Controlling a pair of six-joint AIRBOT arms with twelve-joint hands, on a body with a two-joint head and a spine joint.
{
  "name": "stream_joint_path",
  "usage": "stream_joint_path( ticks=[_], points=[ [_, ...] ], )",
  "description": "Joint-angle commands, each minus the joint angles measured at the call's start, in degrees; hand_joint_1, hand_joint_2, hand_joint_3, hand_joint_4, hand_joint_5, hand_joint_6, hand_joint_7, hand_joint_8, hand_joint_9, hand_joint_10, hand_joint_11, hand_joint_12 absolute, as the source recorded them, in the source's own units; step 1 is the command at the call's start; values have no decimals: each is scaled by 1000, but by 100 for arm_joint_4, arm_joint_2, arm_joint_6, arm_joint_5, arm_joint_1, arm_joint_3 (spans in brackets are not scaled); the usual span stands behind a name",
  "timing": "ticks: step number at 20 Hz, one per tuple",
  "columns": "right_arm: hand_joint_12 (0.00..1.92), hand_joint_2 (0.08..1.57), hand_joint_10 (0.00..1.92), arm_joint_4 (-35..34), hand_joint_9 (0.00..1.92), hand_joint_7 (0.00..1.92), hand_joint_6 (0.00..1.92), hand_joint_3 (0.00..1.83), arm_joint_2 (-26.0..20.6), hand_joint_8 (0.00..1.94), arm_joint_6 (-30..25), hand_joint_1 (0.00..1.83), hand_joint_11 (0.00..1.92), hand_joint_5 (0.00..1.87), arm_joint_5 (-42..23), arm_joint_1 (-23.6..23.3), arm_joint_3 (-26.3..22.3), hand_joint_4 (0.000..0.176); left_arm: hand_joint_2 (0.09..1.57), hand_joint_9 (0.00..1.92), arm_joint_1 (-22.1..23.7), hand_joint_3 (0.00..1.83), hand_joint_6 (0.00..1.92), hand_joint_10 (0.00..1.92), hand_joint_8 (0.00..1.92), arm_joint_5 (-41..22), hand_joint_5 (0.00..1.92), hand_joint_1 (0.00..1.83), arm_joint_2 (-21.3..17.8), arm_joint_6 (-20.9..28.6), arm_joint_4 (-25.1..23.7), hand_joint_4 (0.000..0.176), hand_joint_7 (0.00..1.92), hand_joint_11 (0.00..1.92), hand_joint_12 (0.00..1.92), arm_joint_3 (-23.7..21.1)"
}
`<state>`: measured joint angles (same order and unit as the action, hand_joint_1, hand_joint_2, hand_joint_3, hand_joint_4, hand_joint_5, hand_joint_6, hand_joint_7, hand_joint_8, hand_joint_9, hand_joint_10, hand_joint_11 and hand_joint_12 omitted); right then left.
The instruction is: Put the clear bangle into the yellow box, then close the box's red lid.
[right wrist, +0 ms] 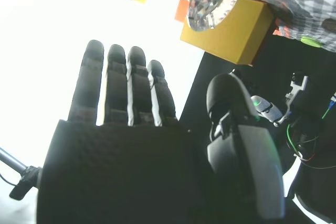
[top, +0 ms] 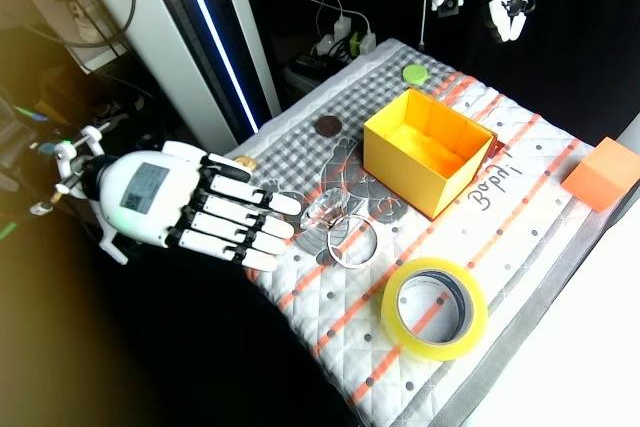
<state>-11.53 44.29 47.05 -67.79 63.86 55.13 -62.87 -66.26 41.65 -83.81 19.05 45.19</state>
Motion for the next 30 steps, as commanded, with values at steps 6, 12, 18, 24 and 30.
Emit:
stream_joint_path(
  ticks=[6, 12, 18, 24, 30],
  points=[
    [361, 956, 0, 201, 372, 408, 0, 0, 549, 0, -17, 641, 200, 384, -149, -825, 346, 71, 1385, 341, 79, 0, 11, 5, 7, -606, 449, 259, 78, 57, 16, 123, 412, 0, 837, 74],
    [250, 936, 5, 610, 406, 458, 4, 2, 985, 4, -17, 752, 235, 443, 1077, -1647, 867, 90, 1392, 344, 77, 2, 0, 1, 3, -549, 442, 223, 100, 82, 18, 121, 437, 0, 534, 91],
    [762, 1095, 14, 646, 776, 833, 6, 0, 1201, 6, -16, 945, 325, 787, 1644, -1865, 1162, 10, 1383, 320, 64, 0, 1, 0, 2, -516, 437, 300, 126, 549, -1, 123, 426, 0, 460, 214],
    [985, 1072, 1038, 651, 1008, 1161, 880, 3, 1238, 654, -16, 1381, 773, 976, 1629, -1864, 1151, 0, 1396, 329, -14, 1, 2, 1, 1, -535, 438, 242, 124, 652, 1, 123, 435, 0, 479, 229],
    [1073, 1107, 710, 683, 1092, 1096, 978, 2, 858, 873, -114, 1272, 859, 905, 405, -1986, 834, 0, 1404, 327, -21, 1, 0, 0, 1, -495, 417, 162, 127, 656, 15, 153, 434, 0, 449, 244]
  ],
)
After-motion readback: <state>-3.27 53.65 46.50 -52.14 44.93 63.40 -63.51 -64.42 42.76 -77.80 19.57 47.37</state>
